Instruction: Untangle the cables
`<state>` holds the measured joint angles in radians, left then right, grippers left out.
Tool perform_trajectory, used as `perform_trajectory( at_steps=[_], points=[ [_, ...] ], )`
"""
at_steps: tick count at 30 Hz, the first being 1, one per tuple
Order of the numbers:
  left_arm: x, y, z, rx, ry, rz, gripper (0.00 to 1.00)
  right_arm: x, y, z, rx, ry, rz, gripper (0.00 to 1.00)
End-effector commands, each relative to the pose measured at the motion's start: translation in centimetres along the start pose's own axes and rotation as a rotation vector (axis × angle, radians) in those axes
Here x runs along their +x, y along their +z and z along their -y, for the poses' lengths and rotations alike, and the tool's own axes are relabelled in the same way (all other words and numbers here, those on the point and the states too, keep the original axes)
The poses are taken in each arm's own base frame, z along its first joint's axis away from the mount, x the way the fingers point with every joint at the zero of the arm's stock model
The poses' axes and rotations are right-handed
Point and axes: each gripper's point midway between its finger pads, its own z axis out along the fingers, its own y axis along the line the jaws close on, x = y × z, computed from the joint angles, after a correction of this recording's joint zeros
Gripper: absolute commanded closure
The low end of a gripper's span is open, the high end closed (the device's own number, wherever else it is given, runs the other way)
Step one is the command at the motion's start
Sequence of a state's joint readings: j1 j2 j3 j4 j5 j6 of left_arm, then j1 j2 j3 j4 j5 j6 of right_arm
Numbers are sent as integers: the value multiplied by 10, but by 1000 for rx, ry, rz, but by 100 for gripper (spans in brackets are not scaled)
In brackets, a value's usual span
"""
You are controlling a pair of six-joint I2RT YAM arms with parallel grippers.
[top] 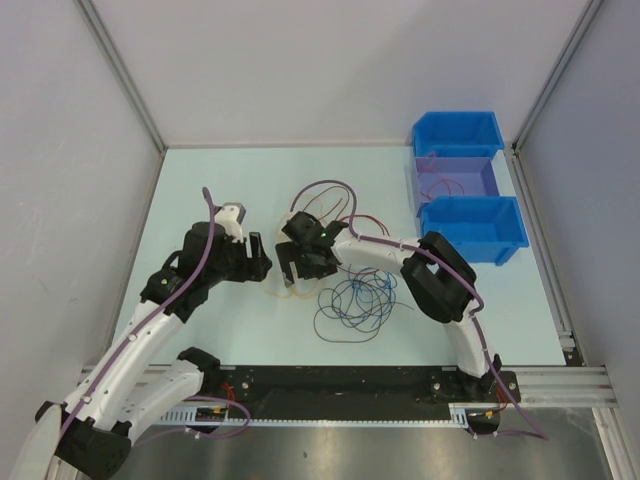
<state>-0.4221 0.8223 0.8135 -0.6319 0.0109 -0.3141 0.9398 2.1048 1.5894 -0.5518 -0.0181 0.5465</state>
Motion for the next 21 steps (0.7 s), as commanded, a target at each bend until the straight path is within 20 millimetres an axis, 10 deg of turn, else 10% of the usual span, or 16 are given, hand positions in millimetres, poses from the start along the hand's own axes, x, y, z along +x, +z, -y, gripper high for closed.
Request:
perform_trajectory(
  at_steps=[1, 15, 21],
  points=[
    [-4, -2, 0, 6, -9, 20, 26, -15, -5, -8, 40, -60, 54, 6],
    [-4, -2, 0, 6, -11, 23, 26, -3, 13, 1, 235, -179, 34, 15],
    [-4, -2, 1, 9, -10, 22, 26, -2, 11, 2, 267, -195, 45, 51]
  ],
)
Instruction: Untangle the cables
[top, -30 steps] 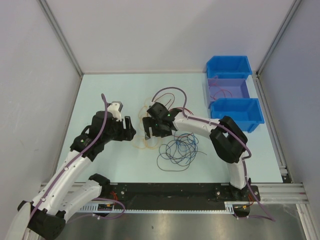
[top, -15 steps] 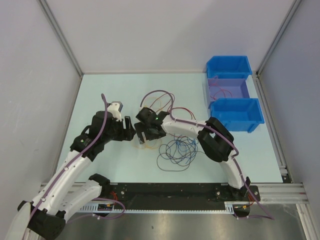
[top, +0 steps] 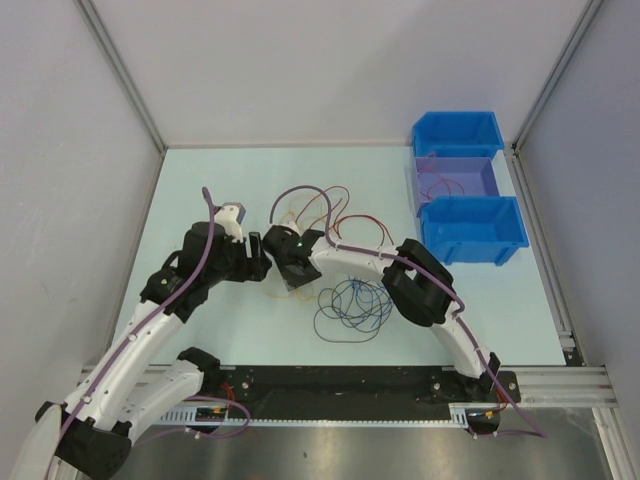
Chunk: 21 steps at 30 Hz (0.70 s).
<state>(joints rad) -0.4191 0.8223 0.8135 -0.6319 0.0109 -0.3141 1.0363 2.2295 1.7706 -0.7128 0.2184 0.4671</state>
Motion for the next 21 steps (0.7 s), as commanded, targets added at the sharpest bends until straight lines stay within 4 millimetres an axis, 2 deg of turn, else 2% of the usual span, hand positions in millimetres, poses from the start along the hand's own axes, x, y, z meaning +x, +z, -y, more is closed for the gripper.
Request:
perform_trajectory(
  at_steps=[1, 3, 4, 7, 10, 14, 15, 17, 18, 20, 21],
  points=[
    [-4, -2, 1, 12, -9, 23, 26, -7, -2, 5, 60, -17, 24, 65],
    [-5, -3, 2, 13, -9, 27, 26, -5, -3, 6, 65, -20, 19, 75],
    [-4, -2, 1, 11, -10, 23, 26, -5, -3, 6, 66, -19, 20, 87],
    [-5, -3, 2, 13, -9, 26, 26, -3, -3, 7, 67, -18, 15, 100],
    [-5, -3, 1, 13, -10, 26, 26, -7, -7, 5, 56, -11, 24, 100],
    [-6, -3, 1, 12, -11, 31, 26, -23, -25, 4, 21, 14, 71, 100],
    [-6, -3, 1, 13, -11, 29, 26, -33, -39, 2, -5, 27, 98, 100],
    [-7, -4, 0, 13, -13, 34, 26, -47, -55, 4, -30, 51, 138, 100],
    [-7, -4, 0, 11, -14, 35, 26, -56, -73, 3, -59, 62, 167, 100],
    [-8, -5, -1, 9, -15, 42, 26, -71, -94, 5, -92, 84, 217, 100],
    [-7, -5, -1, 10, -14, 40, 26, -81, -115, 4, -124, 93, 256, 100]
  ],
)
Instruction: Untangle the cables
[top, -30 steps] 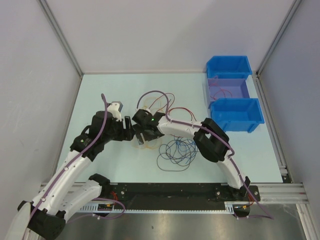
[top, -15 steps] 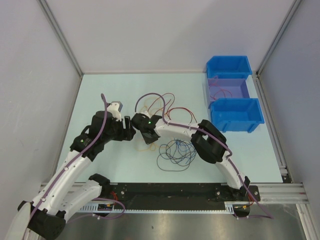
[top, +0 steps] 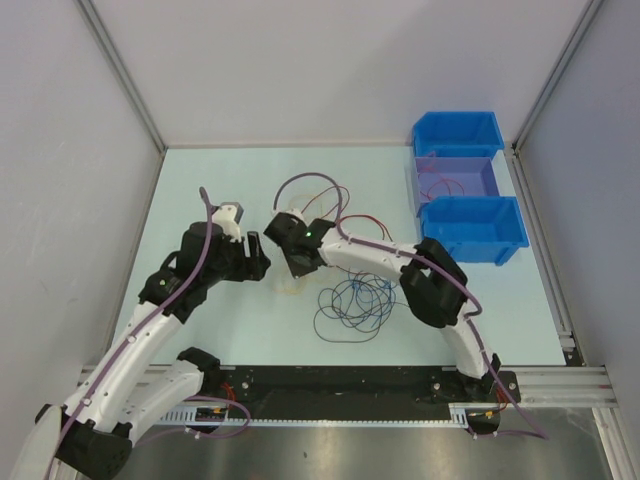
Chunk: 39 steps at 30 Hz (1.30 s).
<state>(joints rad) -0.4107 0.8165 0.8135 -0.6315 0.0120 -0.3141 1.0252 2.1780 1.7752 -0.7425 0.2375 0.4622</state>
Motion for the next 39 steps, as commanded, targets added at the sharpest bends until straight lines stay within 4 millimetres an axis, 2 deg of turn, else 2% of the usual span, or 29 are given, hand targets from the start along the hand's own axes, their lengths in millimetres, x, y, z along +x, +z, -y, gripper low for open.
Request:
perform_trajectory(
  at_steps=[1, 3, 4, 8, 11, 12, 15, 16, 17, 20, 22, 25, 26, 28, 29, 33, 39],
  points=[
    [-6, -4, 1, 13, -10, 34, 26, -77, -103, -3, -144, 90, 247, 100],
    [-7, -5, 0, 13, -12, 39, 26, -89, -122, 2, -163, 111, 291, 100],
    [-7, -5, 0, 13, -12, 39, 26, -97, -138, 4, -179, 121, 323, 100],
    [-8, -5, 0, 12, -13, 44, 26, -118, -175, 26, -198, 172, 411, 100],
    [-8, -7, 1, 15, -13, 47, 26, -135, -198, 48, -199, 207, 478, 100],
    [-9, -9, 1, 15, -12, 48, 26, -142, -202, 63, -181, 225, 500, 100],
    [-11, -15, 2, 12, -20, 50, 26, -153, -216, 87, -160, 248, 536, 100],
    [-11, -17, 2, 16, -25, 49, 26, -160, -220, 106, -134, 273, 554, 100],
    [-12, -19, 4, 21, -25, 48, 26, -161, -223, 115, -120, 280, 561, 100],
    [-13, -26, 3, 16, -26, 51, 26, -169, -228, 151, -60, 309, 586, 100],
    [-11, -24, 0, -2, -37, 60, 25, -173, -228, 181, -7, 334, 598, 100],
    [-10, -19, -1, 2, -33, 73, 25, -176, -227, 212, 46, 356, 608, 100],
    [-8, -16, -1, 0, -33, 61, 25, -178, -228, 232, 77, 382, 616, 100],
    [-8, -14, -2, -4, -28, 54, 25, -180, -227, 254, 107, 405, 622, 100],
    [-8, -13, -2, -4, -28, 54, 25, -181, -230, 274, 137, 426, 633, 100],
    [-6, -10, -3, -9, -31, 43, 25, -182, -227, 317, 208, 462, 639, 100],
    [-4, -6, -9, -43, -32, 30, 25, -182, -210, 376, 294, 499, 629, 100]
  ],
)
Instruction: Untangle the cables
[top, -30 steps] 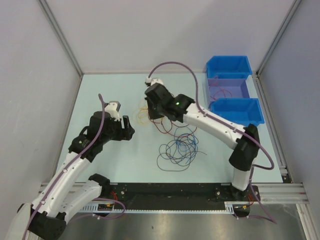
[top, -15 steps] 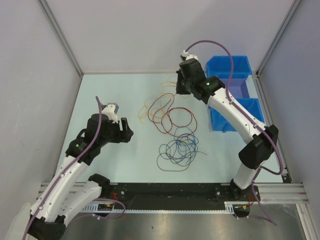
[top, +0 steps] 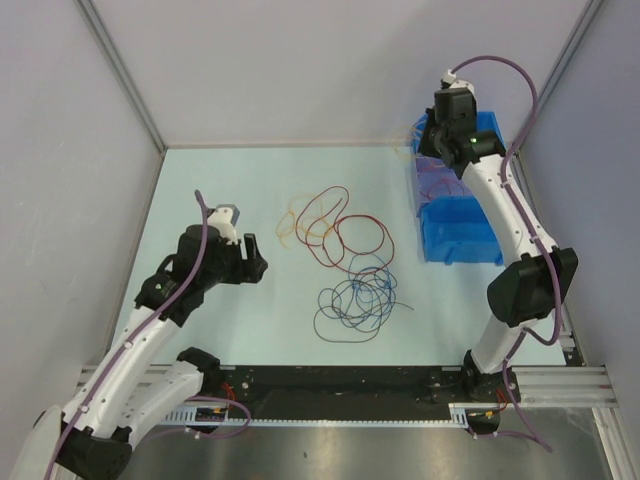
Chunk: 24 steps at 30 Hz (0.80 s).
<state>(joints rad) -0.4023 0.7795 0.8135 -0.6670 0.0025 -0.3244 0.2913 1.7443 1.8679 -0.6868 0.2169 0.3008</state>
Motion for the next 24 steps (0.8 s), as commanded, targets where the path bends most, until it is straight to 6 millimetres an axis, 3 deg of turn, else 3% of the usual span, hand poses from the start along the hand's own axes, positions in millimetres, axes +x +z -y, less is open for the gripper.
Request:
perform_trajectory(
  at_steps=[1, 10, 15, 21, 22, 23, 24],
  points=[
    [-6, 4, -5, -29, -16, 22, 25, -28, 18, 22, 33, -21, 67, 100],
    [-2, 10, -7, -42, -19, -2, 25, -23, 57, 88, 196, -78, 34, 100],
    [-1, 11, -9, -49, -21, -11, 25, -19, 73, 108, 247, -88, 20, 100],
    [-1, 12, -11, -58, -27, -13, 25, -22, 77, 124, 308, -82, 21, 98],
    [-1, 12, -11, -57, -26, -14, 25, -22, 78, 128, 330, -74, 22, 90],
    [-1, 12, -11, -57, -26, -15, 26, -23, 77, 129, 338, -70, 24, 58],
    [-1, 13, -11, -56, -24, -17, 25, -23, 76, 131, 346, -52, 27, 44]
  ],
)
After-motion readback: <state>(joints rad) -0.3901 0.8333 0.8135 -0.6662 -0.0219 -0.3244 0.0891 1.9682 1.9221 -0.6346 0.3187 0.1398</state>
